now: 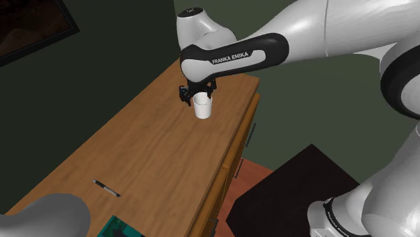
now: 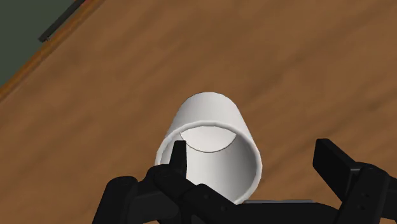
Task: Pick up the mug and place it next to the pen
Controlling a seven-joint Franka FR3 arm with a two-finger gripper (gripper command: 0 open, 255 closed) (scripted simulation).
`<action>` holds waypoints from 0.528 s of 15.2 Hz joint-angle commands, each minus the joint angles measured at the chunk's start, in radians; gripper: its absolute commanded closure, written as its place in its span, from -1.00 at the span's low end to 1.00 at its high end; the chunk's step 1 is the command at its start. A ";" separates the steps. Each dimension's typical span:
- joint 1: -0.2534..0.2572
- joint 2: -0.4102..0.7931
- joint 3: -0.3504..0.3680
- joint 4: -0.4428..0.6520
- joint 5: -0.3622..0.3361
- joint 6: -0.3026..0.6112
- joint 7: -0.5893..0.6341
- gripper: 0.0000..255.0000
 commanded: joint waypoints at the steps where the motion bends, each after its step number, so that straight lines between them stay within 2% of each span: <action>1: 0.021 0.089 -0.008 0.095 -0.038 -0.006 0.030 -1.00; 8: 0.026 0.134 -0.017 0.075 -0.054 0.058 0.041 -1.00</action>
